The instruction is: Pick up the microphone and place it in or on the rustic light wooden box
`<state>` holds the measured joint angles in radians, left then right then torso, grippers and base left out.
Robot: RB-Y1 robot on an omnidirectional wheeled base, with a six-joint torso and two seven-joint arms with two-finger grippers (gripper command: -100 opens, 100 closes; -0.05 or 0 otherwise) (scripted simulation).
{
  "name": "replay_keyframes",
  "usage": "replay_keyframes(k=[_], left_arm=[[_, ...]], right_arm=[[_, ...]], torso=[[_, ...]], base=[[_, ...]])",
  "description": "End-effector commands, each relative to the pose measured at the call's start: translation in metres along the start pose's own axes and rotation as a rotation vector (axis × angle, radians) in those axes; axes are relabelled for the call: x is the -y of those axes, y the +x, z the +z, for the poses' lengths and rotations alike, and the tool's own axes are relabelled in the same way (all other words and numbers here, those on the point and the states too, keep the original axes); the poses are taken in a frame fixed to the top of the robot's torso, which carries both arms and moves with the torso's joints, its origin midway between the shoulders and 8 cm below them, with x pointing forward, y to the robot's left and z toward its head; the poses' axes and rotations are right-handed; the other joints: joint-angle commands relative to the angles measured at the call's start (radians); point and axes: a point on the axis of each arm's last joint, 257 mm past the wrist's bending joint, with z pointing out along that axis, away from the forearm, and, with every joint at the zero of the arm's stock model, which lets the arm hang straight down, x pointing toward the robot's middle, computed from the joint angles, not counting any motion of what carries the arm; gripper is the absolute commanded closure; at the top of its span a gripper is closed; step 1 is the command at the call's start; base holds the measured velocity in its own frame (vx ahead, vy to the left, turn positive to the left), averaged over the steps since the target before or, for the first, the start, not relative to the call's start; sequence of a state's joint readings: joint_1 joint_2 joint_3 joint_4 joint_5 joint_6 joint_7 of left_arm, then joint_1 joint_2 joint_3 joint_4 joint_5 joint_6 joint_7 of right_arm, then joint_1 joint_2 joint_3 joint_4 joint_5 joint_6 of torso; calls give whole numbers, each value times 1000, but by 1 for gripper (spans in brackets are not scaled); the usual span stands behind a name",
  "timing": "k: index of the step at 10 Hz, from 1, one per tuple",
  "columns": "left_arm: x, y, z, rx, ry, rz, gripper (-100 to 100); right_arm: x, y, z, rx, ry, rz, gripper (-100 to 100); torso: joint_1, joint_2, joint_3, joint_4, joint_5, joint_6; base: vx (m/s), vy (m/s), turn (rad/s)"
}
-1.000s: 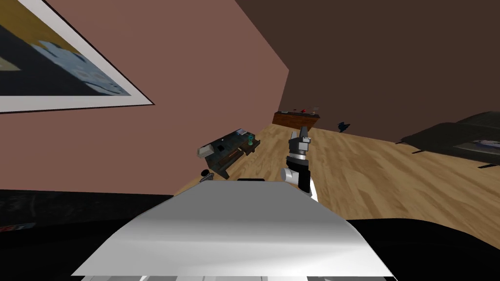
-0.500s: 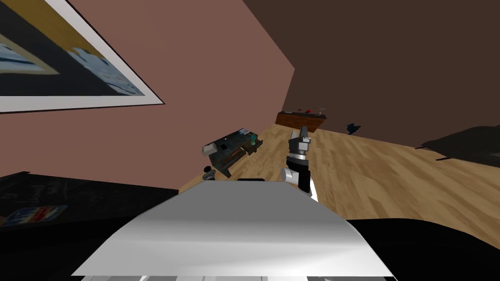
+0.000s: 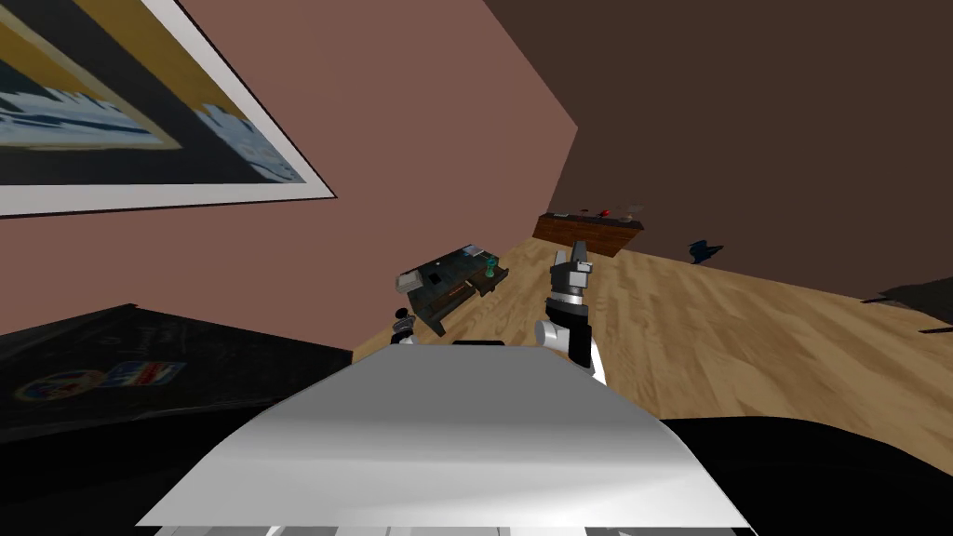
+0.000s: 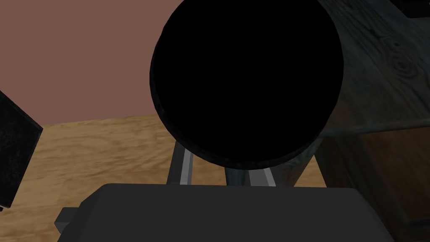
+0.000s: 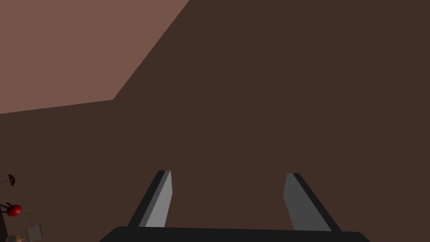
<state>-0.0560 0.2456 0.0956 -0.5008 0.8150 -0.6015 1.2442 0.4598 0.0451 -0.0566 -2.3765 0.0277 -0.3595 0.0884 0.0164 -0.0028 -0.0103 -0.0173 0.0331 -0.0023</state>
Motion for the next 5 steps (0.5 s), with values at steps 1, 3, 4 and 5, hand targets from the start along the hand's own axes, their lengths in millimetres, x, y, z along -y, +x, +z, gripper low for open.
replay_keyframes(k=[1,3,4,5], left_arm=[[-11,0,5,23,-22,3,100],[-30,10,17,36,-57,8,100],[-30,11,17,35,-58,7,100],[-49,22,28,46,-93,14,100]], right_arm=[[0,0,0,0,0,0,0],[0,0,0,0,0,0,0],[0,0,0,0,0,0,0],[0,0,0,0,0,0,0]], torso=[[0,0,0,0,0,0],[-1,0,0,0,0,1],[-1,0,0,0,0,1],[-3,1,0,-1,0,1]], base=[[22,57,59],[23,67,86],[14,27,12],[8,40,107]])
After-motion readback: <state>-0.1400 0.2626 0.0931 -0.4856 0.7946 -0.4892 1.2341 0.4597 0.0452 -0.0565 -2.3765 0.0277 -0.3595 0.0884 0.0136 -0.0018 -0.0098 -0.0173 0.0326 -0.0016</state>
